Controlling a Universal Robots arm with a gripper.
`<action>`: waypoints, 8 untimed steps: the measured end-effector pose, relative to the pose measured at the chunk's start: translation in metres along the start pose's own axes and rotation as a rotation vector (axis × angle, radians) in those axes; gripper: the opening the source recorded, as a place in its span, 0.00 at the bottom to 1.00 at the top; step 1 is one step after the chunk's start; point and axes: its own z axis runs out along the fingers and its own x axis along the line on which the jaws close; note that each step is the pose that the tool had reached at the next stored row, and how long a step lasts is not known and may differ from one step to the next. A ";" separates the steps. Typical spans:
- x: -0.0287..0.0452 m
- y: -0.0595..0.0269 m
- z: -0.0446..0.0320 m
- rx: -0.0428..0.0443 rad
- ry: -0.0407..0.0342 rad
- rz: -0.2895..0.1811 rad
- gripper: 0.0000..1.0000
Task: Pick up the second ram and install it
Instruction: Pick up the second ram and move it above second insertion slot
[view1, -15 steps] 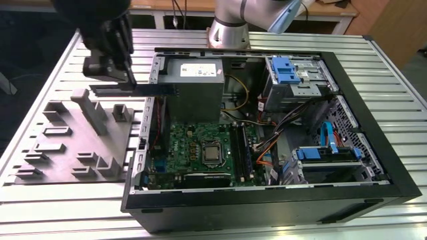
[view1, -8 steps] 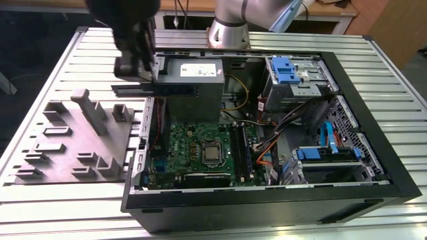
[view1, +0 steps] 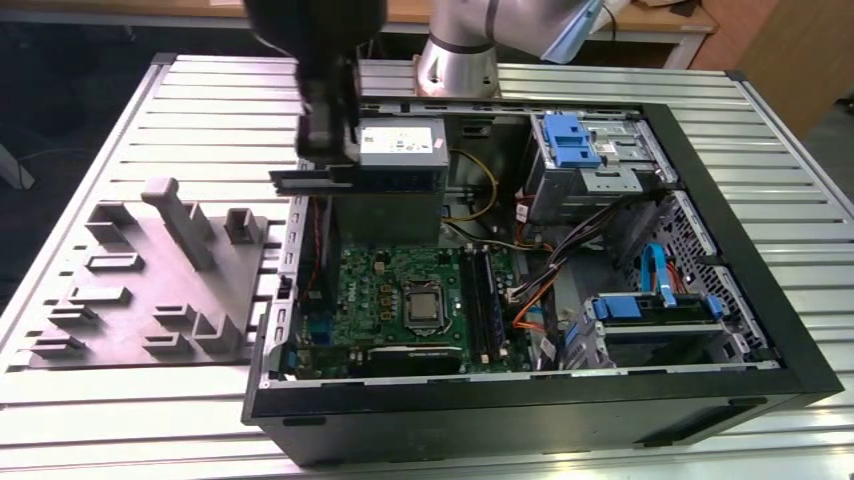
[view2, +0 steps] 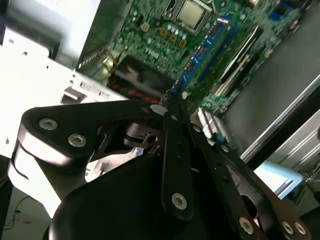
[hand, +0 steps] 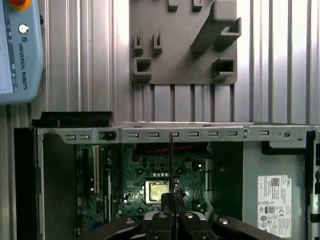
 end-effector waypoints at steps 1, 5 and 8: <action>-0.0001 -0.0043 0.0002 -0.0001 0.0000 0.000 0.11; -0.0005 -0.0227 0.0009 -0.0016 0.0001 0.000 0.11; -0.0008 -0.0362 0.0015 -0.0027 0.0000 0.000 0.11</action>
